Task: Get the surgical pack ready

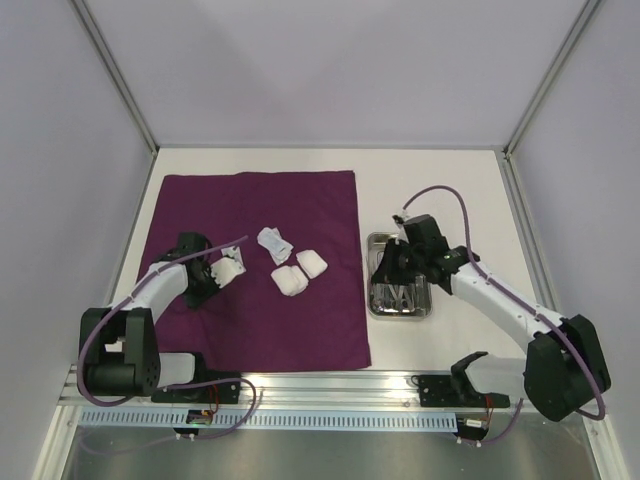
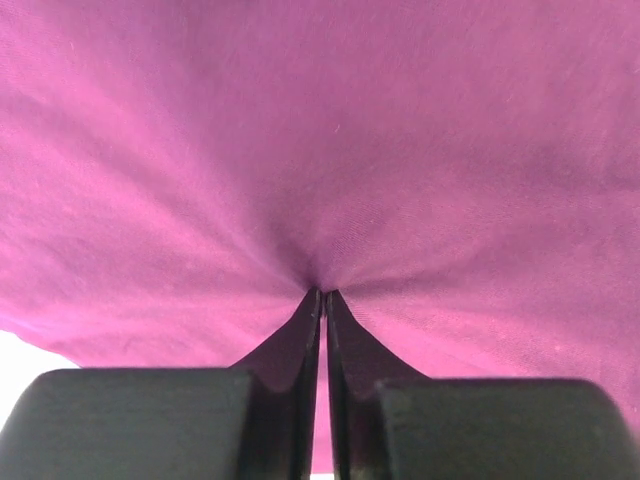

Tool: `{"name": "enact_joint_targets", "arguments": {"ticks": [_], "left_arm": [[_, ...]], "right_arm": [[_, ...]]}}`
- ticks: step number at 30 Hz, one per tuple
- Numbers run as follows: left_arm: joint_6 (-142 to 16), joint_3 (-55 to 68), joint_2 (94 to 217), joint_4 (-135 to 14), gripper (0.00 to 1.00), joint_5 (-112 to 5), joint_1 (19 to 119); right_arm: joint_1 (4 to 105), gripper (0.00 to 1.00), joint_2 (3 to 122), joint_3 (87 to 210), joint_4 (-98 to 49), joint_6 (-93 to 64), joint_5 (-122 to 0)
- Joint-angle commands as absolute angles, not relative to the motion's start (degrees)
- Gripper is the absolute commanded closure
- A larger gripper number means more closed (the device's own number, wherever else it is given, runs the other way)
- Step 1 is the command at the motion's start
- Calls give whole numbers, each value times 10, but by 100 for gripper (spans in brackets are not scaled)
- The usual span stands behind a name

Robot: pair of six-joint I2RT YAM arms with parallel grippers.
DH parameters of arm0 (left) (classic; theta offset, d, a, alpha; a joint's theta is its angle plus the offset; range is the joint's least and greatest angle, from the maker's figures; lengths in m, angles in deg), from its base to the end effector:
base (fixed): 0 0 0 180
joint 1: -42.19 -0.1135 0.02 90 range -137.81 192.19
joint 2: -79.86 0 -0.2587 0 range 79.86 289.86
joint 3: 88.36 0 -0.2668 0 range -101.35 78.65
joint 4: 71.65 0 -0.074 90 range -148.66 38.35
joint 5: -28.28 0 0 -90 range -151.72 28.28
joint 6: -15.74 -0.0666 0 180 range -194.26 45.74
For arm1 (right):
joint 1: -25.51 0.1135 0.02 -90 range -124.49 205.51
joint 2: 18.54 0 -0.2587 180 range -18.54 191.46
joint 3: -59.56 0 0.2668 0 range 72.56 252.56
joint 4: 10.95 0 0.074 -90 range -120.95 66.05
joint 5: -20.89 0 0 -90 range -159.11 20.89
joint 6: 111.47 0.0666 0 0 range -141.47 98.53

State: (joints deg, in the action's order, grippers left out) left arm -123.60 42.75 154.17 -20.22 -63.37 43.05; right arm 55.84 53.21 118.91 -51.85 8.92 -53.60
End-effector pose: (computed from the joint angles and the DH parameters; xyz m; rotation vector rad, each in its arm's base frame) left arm 0.2230 -0.0014 0.1112 1.2422 2.6634 0.1777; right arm 0.2345 0.1578 0.1911 -0.1171 2.6228 0.7479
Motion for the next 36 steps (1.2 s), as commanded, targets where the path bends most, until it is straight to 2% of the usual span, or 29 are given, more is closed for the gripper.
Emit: {"name": "enact_joint_targets", "arguments": {"ticks": [1,6,8,14,23,33,36], "left_arm": [[-1267,423,1537,-184,84,-651,409],[-1255,397,1532,-153,66,-637,407],[-1248,387,1519,-138,62,-620,407],[-1217,358,1492,-104,61,-579,406],[-1198,353,1472,-80,60,-558,406],[-1144,321,1468,-71,59,-540,407],[-1122,300,1463,-64,59,-531,407]], "right_arm": [[498,100,512,1155,-480,82,-513],[414,99,540,1120,-445,69,-502],[397,100,563,1111,-434,60,-503],[357,99,598,1082,-399,56,-507],[354,100,613,1081,-411,38,-539],[354,64,550,1130,-515,19,-593],[362,57,519,1161,-557,16,-623]]}}
